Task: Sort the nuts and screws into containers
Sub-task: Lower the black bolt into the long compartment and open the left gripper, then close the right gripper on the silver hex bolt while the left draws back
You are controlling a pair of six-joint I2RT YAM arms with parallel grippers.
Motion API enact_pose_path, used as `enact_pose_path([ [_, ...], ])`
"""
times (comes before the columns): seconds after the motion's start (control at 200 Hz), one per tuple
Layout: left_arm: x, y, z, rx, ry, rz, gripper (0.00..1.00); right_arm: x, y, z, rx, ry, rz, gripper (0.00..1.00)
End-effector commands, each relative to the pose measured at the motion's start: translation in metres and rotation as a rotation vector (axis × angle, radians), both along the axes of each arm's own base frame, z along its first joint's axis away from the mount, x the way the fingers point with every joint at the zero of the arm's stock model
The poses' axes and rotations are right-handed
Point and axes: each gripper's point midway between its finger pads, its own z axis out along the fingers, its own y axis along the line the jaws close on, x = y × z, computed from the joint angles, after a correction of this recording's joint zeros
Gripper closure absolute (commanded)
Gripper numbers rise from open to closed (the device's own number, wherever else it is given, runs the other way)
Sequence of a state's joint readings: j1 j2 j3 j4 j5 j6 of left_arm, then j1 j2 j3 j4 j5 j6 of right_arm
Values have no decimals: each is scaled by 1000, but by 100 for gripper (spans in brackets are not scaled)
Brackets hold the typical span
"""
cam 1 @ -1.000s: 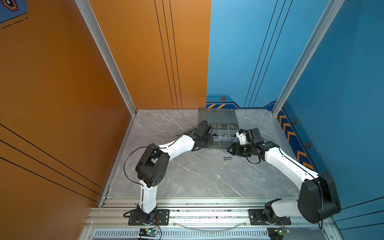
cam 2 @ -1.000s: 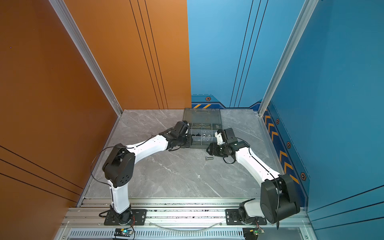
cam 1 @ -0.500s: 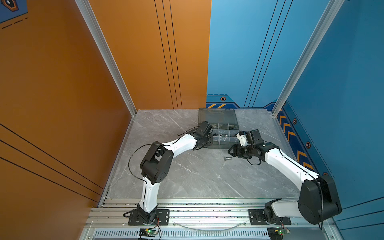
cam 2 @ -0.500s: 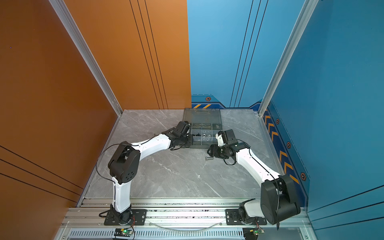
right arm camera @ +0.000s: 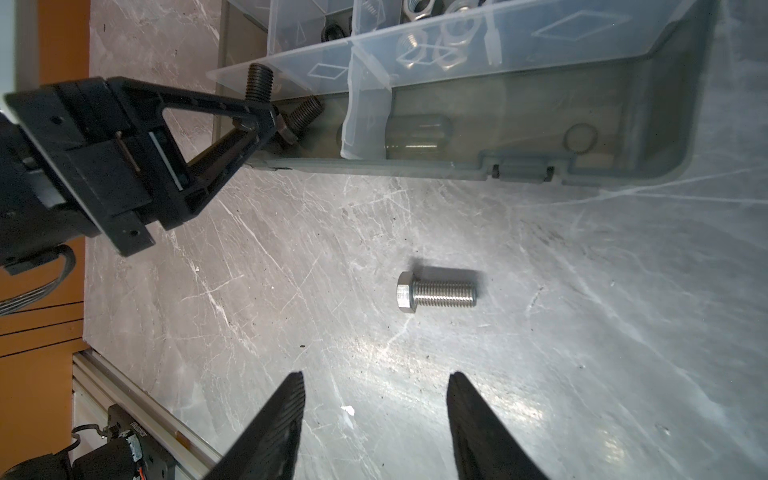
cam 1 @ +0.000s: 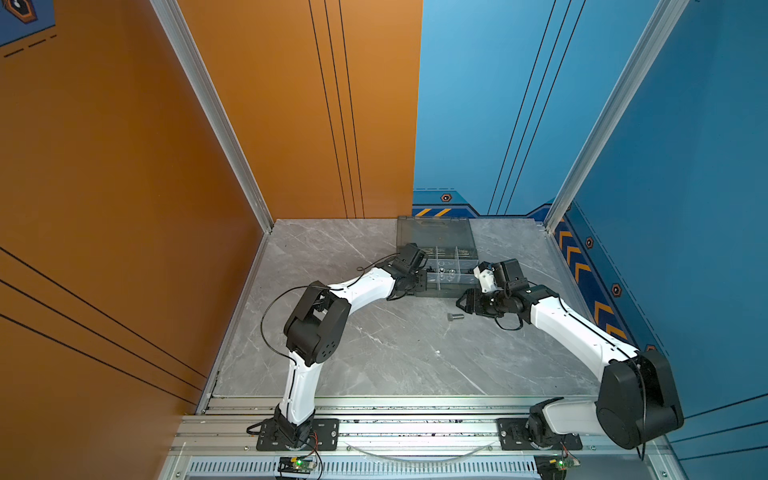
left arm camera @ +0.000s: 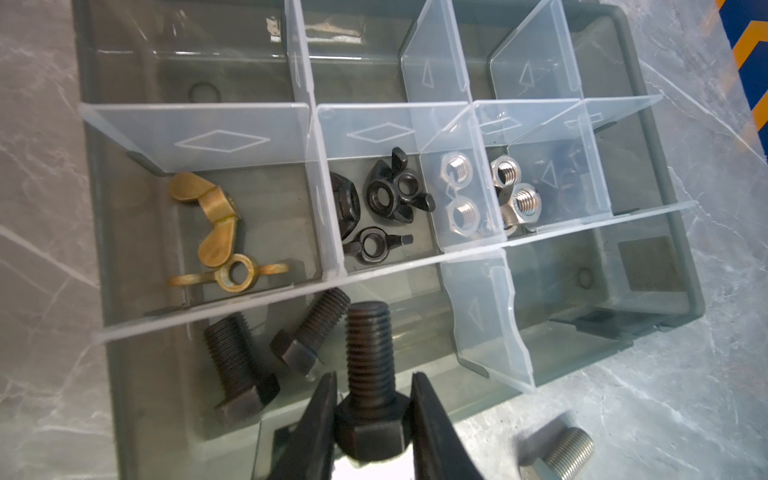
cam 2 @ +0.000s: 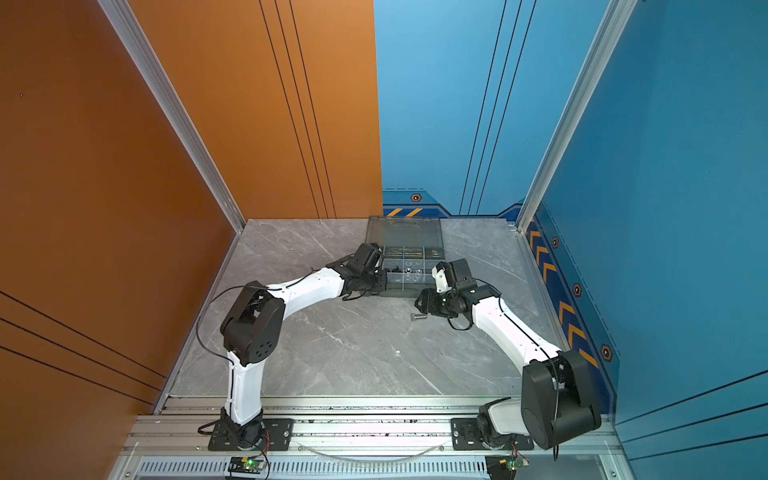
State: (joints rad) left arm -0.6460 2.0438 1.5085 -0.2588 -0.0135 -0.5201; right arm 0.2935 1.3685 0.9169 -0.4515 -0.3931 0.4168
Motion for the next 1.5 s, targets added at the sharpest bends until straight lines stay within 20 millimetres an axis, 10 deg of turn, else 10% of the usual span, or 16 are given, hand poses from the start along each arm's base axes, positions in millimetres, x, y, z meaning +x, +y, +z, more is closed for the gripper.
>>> enact_pose_path([
  [0.0, 11, 0, 13, -12, -27, 2, 90, -2, -1, 1, 8, -9, 4, 42],
  [0.35, 9, 0, 19, -24, -32, -4, 49, -4, -1, 1, 6, -6, 4, 42],
  [0.986, -23, 27, 77, -60, -131, 9, 19, -6, -4, 0, -4, -2, -3, 42],
  [1.492, -74, 68, 47, -66, -49, 80, 2, -3, -5, 4, -41, -35, 49, 41],
])
